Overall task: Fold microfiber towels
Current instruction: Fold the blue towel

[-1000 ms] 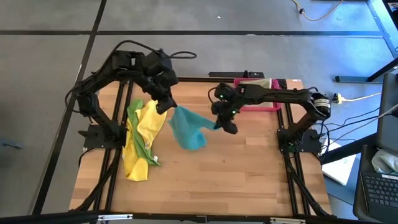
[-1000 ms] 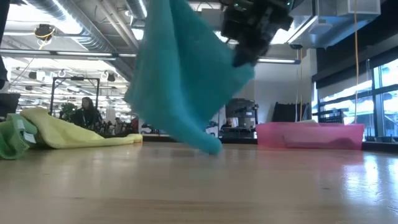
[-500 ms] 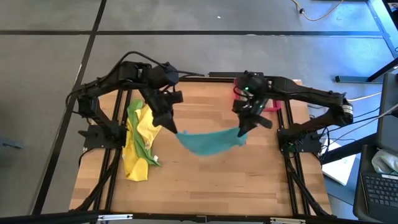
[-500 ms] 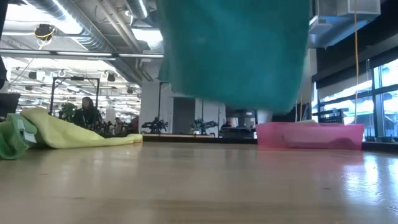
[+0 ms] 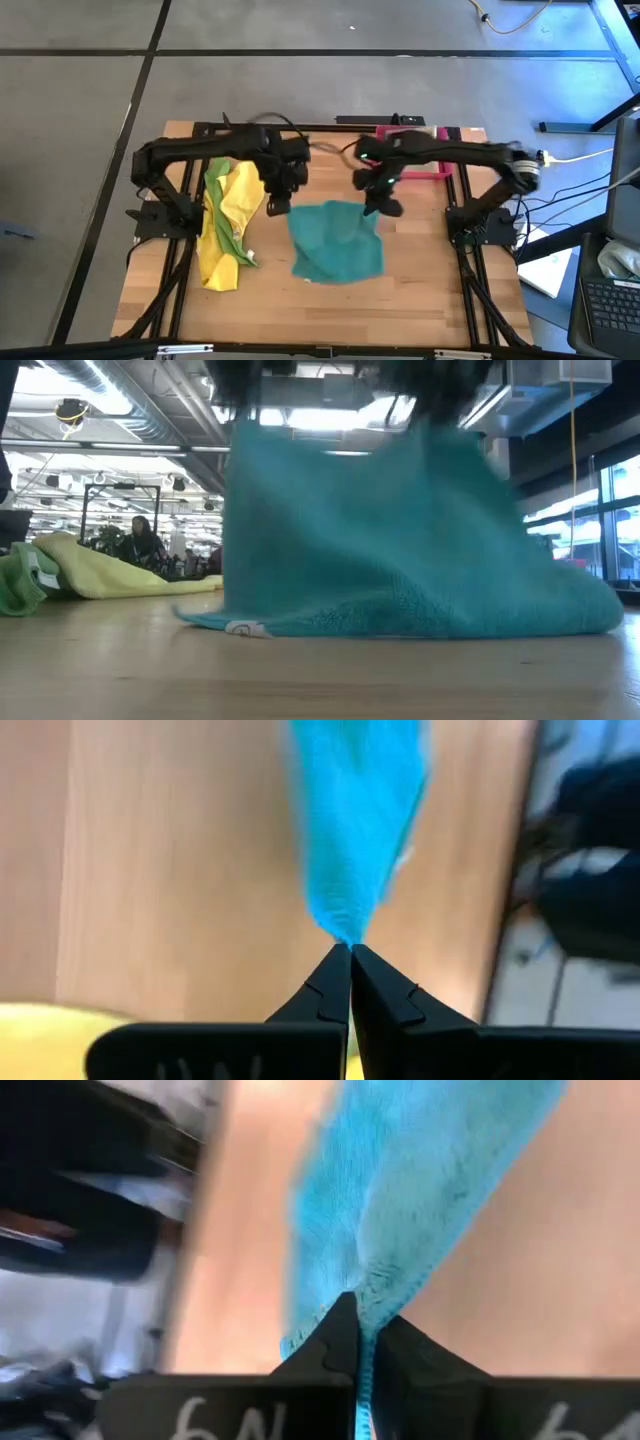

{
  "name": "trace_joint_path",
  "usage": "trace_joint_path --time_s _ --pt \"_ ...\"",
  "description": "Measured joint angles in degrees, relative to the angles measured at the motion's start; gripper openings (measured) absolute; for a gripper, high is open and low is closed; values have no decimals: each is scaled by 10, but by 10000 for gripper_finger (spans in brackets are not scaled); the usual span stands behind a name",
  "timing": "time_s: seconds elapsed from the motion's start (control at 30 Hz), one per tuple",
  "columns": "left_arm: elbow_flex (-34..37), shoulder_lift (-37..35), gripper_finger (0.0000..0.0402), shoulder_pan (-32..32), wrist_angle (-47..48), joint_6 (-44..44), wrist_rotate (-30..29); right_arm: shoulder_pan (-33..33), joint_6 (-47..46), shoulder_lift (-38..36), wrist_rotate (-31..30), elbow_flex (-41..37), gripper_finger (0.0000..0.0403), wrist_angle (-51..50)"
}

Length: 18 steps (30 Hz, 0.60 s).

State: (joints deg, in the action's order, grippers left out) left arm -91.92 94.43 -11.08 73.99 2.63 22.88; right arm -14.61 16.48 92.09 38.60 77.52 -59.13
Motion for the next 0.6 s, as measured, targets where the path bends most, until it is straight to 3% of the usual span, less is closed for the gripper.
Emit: trace_joint_path --time_s 0.13,0.23,0.43,0.6 --pt "133 0 0 -17 -80 -13 -38 -6 37 87 -152 0 11 0" --pt "186 0 0 -37 -100 -8 -77 -23 33 133 -246 -1 11 1" --pt "211 -1 0 -65 -126 -3 -158 -62 2 150 -280 -1 11 3" --pt "210 -1 0 -84 -172 2 -177 -82 10 128 -284 -1 11 22"
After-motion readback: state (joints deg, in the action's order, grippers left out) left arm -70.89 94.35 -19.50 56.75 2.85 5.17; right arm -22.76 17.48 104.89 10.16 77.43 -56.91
